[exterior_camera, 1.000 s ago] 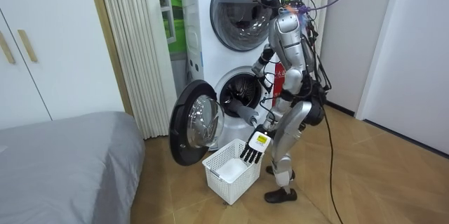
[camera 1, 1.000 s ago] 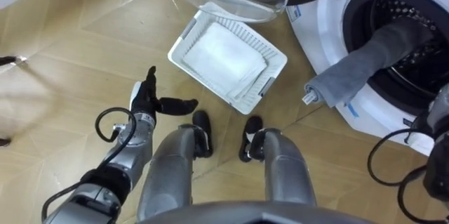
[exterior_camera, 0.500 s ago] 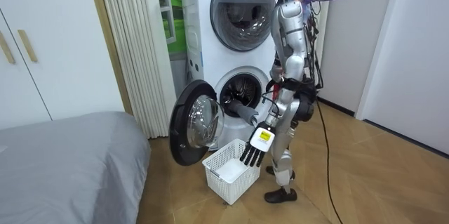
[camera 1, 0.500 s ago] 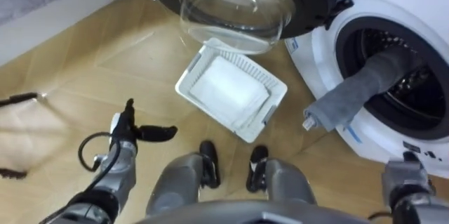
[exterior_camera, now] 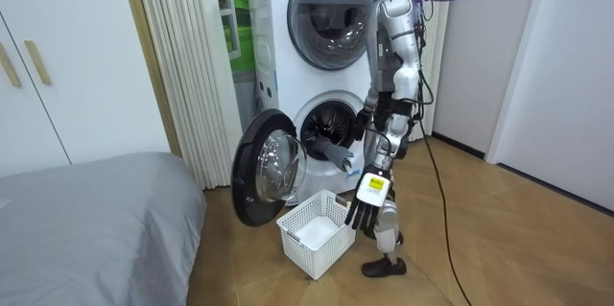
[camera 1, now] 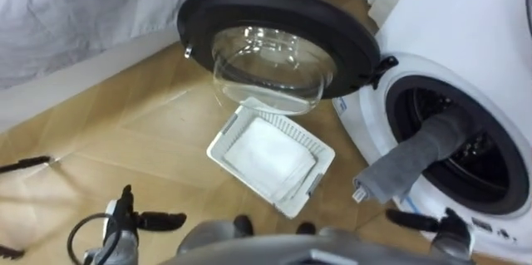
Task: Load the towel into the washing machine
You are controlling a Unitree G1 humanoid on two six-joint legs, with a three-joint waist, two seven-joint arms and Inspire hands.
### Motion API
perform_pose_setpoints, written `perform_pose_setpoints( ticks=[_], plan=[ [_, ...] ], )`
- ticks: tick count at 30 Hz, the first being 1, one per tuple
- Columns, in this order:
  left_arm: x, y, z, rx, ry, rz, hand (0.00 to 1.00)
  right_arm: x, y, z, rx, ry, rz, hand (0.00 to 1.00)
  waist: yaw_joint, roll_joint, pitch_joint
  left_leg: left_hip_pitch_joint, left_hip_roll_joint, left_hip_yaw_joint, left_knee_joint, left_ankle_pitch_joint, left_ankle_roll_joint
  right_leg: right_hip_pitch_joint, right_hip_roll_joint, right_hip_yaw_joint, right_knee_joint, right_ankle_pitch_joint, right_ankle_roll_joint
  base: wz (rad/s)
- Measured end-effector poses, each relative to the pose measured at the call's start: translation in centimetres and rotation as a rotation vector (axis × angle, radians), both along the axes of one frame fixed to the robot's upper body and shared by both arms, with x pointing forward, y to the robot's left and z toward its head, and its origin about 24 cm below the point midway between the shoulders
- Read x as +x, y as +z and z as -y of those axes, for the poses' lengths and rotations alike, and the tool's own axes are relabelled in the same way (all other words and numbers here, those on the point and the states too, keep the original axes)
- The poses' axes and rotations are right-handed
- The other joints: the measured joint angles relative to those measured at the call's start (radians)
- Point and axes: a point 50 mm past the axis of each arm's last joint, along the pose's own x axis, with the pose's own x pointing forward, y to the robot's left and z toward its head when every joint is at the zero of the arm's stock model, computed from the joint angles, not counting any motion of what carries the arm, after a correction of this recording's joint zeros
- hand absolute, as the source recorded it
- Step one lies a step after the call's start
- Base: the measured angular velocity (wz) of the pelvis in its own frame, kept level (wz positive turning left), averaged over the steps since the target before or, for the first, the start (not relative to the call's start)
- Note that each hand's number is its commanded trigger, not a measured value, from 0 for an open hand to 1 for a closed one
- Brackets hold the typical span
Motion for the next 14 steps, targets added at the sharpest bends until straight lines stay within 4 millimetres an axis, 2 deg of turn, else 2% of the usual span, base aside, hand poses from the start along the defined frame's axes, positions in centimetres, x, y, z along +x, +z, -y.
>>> perform_pose_setpoints(
  ticks=[8, 14],
  plan=[
    [-0.7, -0.5, 0.8, -0.081, 0.022, -0.044, 0.00, -0.5, -0.7, -1.7, 0.129, 0.197, -0.081, 0.00, 0.006, 0.011, 0.0003, 0.092, 0.000, -0.002, -0.037, -0.004, -0.007, 0.082, 0.012, 0.002, -0.019, 0.000, 0.000, -0.03],
    [-2.4, -0.9, 0.9, -0.130, 0.139, -0.109, 0.00, -1.3, -0.9, -2.0, 0.204, 0.199, -0.129, 0.00, 0.006, 0.006, -0.0016, 0.125, -0.002, -0.012, -0.040, -0.013, -0.014, 0.121, 0.016, 0.002, -0.032, -0.002, 0.004, -0.02]
  ],
)
